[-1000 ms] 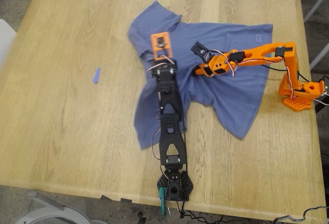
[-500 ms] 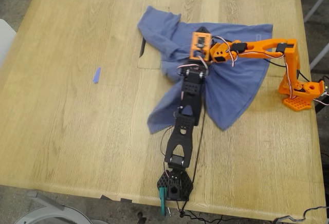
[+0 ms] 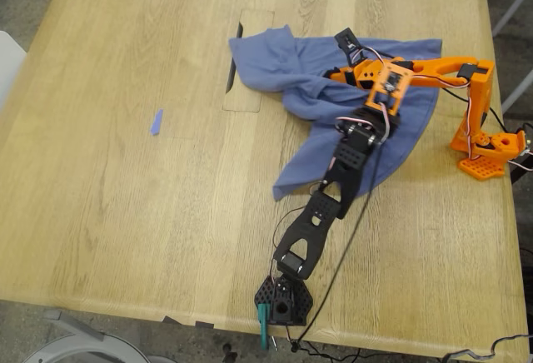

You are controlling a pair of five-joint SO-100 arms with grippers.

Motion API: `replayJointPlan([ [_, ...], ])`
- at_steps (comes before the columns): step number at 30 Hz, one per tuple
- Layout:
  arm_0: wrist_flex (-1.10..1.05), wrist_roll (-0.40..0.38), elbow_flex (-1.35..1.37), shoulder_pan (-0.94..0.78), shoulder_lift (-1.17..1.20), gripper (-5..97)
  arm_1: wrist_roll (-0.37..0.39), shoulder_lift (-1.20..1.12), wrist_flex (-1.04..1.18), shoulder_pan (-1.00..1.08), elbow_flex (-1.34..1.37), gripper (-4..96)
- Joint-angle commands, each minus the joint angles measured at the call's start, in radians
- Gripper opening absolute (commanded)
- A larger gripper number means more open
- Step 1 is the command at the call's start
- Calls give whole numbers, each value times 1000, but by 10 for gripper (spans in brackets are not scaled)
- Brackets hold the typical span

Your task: Fold a T-shirt

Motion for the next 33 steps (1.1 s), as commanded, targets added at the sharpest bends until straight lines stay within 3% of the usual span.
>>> replayJointPlan([
  [1,-94,-18,-51,101,0,-1,8,69,-29,18,3,1],
  [9,-175,-23,-51,104,-221,-1,12,75,-75,20,64,1],
  [22,-15,-15,-49,6,-353,1,14,127,-84,44,140,1],
  [33,-5,3,-48,20,-302,331,14,133,-75,43,149,1],
])
